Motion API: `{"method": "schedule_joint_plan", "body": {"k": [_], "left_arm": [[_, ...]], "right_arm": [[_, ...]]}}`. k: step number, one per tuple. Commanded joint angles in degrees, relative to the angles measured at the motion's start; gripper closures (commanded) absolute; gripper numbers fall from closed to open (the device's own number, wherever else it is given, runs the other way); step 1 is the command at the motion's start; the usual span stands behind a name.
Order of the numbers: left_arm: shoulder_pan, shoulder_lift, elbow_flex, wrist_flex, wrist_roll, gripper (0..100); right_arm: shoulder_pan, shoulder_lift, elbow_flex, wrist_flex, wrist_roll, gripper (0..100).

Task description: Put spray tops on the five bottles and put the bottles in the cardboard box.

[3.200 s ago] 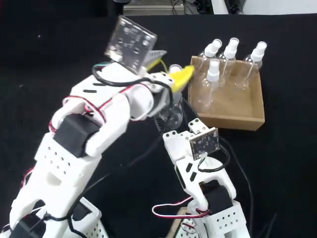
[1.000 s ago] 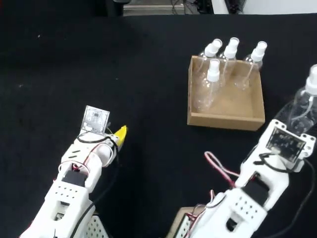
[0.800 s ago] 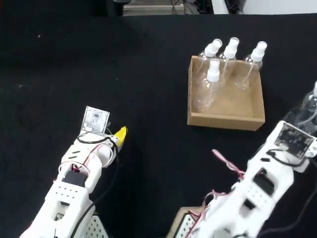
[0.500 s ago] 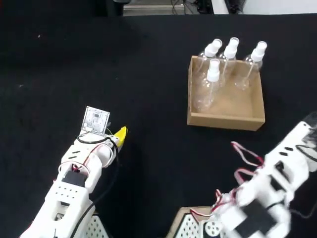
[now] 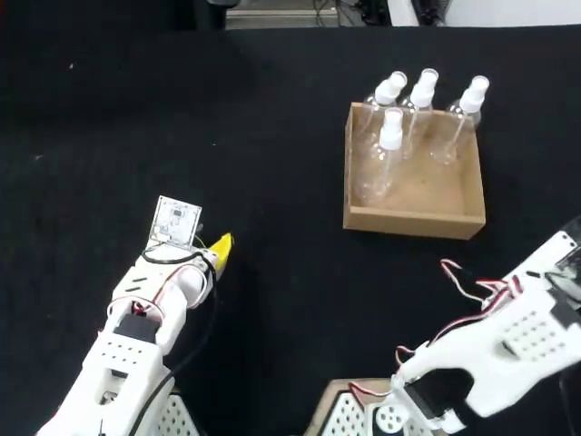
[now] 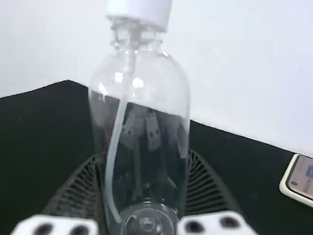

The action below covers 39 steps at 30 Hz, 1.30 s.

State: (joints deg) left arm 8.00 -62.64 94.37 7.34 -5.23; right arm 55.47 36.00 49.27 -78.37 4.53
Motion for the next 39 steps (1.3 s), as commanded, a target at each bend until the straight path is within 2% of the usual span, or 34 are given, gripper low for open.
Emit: {"method": "schedule_joint_plan", "body": {"k": [1,7,17,24,39], "left_arm": [[0.3,-1.0,-0.5,-1.2,-0.4,79],[0.3,-1.0,-0.5,-1.2,-0.4,79],[0.6,-1.0,-0.5,-1.2,-0.4,79],[0.4,-1.0,-0.5,-1.2,-0.4,79],[0.3,-1.0,-0.5,-1.2,-0.4,79]], "right_arm": [[1.1,6.9,-6.5,-8.9,-0.2,98.6],[1.7,15.3,-11.7,-11.0,-0.2,98.6],[1.4,18.9,-12.4,-10.9,-0.2,98.1],[1.2,21.1,-12.3,-10.9,-0.2,76.3],[1.1,20.9,-12.3,-10.8,-0.2,74.7]]}}
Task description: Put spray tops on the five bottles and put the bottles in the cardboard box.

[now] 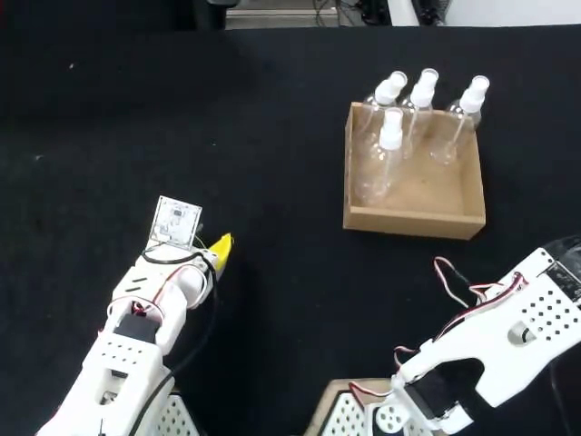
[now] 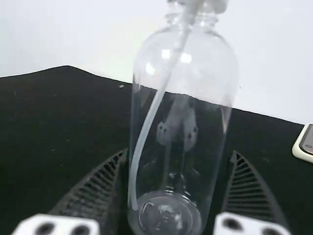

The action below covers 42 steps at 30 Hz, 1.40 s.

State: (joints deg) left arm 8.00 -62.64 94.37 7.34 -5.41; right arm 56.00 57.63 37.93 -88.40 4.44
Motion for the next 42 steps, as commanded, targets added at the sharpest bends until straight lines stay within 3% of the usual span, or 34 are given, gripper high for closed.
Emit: {"method": "schedule_joint_plan", "body": {"k": [1,8,18,35,42], "left_arm": [[0.3,-1.0,-0.5,-1.2,-0.3,79],[0.3,-1.0,-0.5,-1.2,-0.3,79],[0.3,-1.0,-0.4,-1.2,-0.3,79],[0.3,-1.0,-0.3,-1.2,-0.3,79],[0.3,-1.0,-0.3,-1.2,-0.3,79]], "right_arm": [[0.6,-0.7,-0.8,-0.8,-0.1,74.6],[-2.6,-0.9,1.3,-1.1,-0.1,63.5],[-4.2,-4.3,4.3,-0.9,-0.1,63.5],[-4.3,-41.9,37.4,-0.6,1.7,63.5],[-4.2,-56.5,44.4,10.1,7.4,63.5]]}}
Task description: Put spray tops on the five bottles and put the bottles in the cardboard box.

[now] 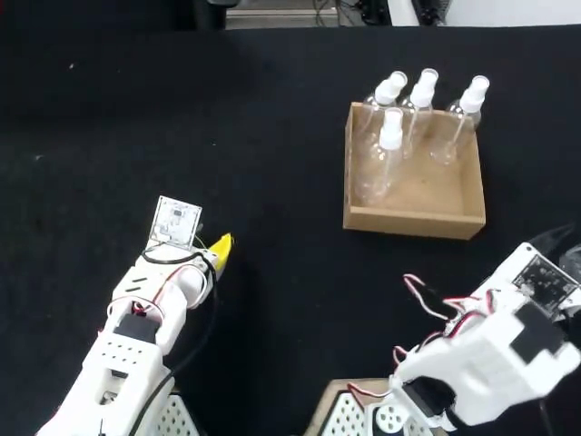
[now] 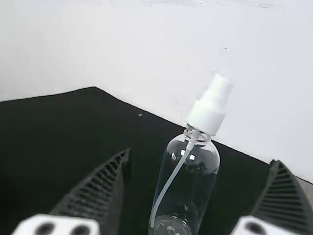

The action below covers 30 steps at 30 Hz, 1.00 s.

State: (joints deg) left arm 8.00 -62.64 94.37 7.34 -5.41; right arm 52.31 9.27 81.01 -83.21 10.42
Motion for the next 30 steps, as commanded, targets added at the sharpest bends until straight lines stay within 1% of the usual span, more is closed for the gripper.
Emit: {"method": "schedule_joint_plan", "body": {"k": [1,4,8,10,12,13,16,20,22,24,30], "left_arm": [[0.3,-1.0,-0.3,-1.2,-0.3,79],[0.3,-1.0,-0.3,-1.2,-0.3,79],[0.3,-1.0,-0.3,-1.2,-0.4,79],[0.3,-1.0,-0.3,-1.2,-0.4,79],[0.3,-1.0,-0.3,-1.2,-0.4,79],[0.3,-1.0,-0.3,-1.2,-0.4,79],[0.3,-1.0,-0.2,-1.2,-0.4,79],[0.2,-1.0,-0.2,-1.2,-0.4,79],[0.2,-1.0,-0.1,-1.2,-0.4,79],[0.2,-1.0,-0.1,-1.2,-0.4,79],[0.2,-1.0,-0.2,-1.2,-0.4,79]], "right_arm": [[-0.4,-10.8,1.8,7.9,1.5,63.5],[-0.4,-19.4,1.5,20.9,1.5,63.5],[-0.4,-32.7,-1.4,46.2,1.1,63.5],[1.5,-40.7,-1.5,56.7,1.5,63.5],[4.6,-48.8,0.4,63.5,1.1,63.5],[5.5,-52.6,1.7,65.5,1.1,63.5],[5.2,-61.3,5.9,65.9,1.1,63.5],[1.9,-64.4,5.9,66.4,1.6,63.5],[1.6,-63.0,2.9,67.8,1.6,63.5],[1.6,-59.8,-3.0,71.6,1.6,63.5],[2.5,-41.9,-24.0,85.0,1.6,63.5]]}}
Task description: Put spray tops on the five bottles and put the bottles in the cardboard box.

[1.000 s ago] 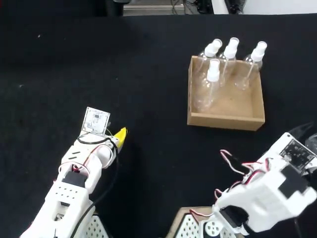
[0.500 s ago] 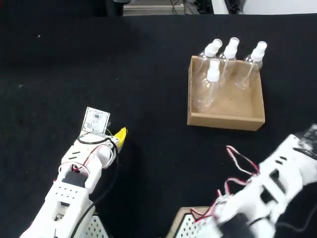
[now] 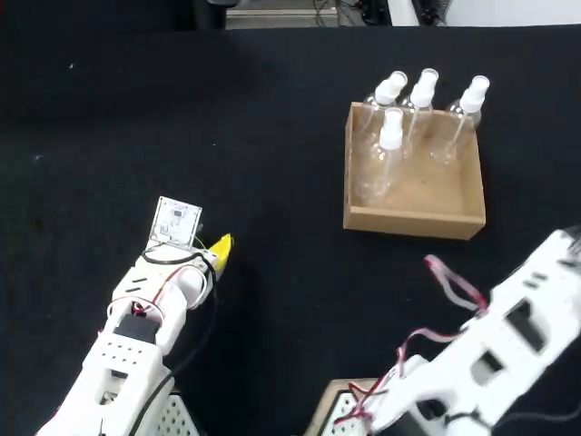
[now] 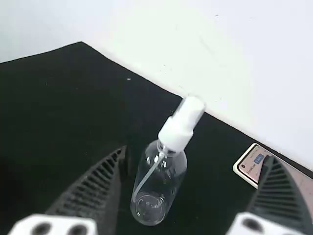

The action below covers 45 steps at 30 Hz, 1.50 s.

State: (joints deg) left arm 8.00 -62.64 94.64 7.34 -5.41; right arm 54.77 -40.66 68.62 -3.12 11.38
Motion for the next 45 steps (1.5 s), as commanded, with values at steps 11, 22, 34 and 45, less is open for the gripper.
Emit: {"method": "schedule_joint_plan", "body": {"k": [11,22,34,45], "left_arm": [[0.2,-1.0,-0.7,-1.2,-0.4,79],[0.2,-1.0,-0.7,-1.2,-0.4,79],[0.2,-1.0,-0.7,-1.2,-0.4,79],[0.2,-1.0,-0.7,-1.2,-0.4,79]], "right_arm": [[0.0,25.9,-18.2,-1.9,0.6,63.5],[0.0,38.5,-20.6,-14.9,0.6,63.5],[-1.8,46.9,-27.3,-15.0,0.6,63.5],[-3.3,50.7,-28.9,-15.1,0.6,63.5]]}}
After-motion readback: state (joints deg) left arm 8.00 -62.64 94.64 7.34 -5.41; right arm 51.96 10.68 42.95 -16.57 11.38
